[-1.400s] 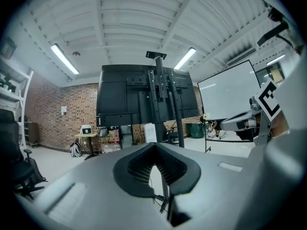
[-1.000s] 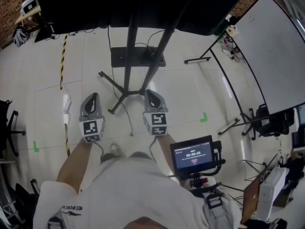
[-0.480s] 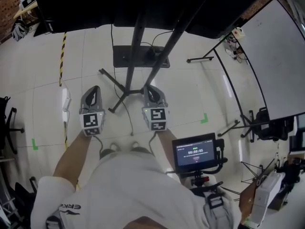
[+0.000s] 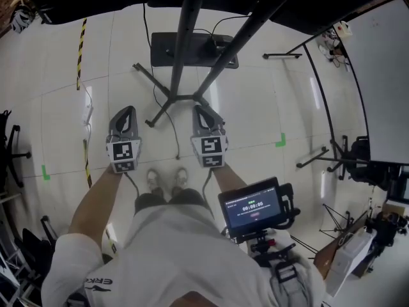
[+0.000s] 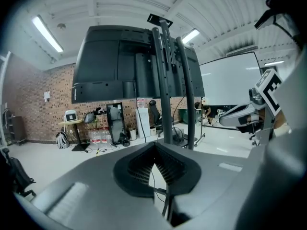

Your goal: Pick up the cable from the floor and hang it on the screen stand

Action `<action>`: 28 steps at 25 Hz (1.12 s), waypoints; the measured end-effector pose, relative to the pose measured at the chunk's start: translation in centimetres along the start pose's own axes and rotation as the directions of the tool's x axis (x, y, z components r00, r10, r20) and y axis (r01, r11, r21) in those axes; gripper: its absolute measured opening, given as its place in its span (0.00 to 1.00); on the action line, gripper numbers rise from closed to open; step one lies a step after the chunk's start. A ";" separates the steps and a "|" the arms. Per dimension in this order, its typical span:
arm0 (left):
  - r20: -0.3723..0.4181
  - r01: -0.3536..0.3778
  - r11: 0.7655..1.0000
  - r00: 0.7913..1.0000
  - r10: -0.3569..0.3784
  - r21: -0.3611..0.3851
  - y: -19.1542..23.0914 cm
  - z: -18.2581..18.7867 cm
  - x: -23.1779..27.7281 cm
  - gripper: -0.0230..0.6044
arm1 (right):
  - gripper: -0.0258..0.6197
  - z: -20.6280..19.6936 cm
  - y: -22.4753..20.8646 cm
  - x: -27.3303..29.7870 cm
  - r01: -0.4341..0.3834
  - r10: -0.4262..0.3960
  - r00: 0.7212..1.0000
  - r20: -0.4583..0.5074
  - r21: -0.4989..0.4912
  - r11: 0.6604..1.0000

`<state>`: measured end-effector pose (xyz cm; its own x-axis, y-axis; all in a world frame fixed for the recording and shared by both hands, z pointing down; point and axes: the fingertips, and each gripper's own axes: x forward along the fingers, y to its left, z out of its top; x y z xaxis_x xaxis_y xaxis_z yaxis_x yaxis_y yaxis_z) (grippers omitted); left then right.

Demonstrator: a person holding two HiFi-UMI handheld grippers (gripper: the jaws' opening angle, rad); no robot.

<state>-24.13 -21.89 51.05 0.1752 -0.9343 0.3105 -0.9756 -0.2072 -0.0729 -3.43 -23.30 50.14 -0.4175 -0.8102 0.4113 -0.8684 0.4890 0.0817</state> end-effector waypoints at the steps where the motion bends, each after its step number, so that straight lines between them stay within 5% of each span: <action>1: -0.022 0.002 1.000 1.000 -0.002 0.004 -0.2 -0.9 0.6 0.04 | 0.06 -1.2 -0.1 0.6 -0.006 0.006 1.000 -0.019 0.003 1.000; 13: -0.218 0.065 0.998 0.974 -0.060 0.018 -3.9 -14.6 6.4 0.04 | 0.06 -17.1 0.3 5.9 -0.031 0.051 0.976 -0.212 0.097 0.995; 20: -0.219 0.096 0.993 0.972 -0.081 0.062 -4.5 -22.3 11.4 0.04 | 0.06 -26.1 -0.3 9.9 -0.030 0.056 0.969 -0.241 0.108 0.994; 28: -0.214 0.119 0.989 0.972 -0.099 0.084 -4.8 -35.9 17.7 0.04 | 0.06 -41.1 0.5 16.1 -0.052 0.076 0.958 -0.278 0.090 0.995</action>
<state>-21.09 -27.00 90.94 0.2386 -0.8251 0.5121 -0.9331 -0.3410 -0.1146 0.38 -22.81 94.10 -0.3912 -0.6491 0.6524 -0.8660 0.4995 -0.0223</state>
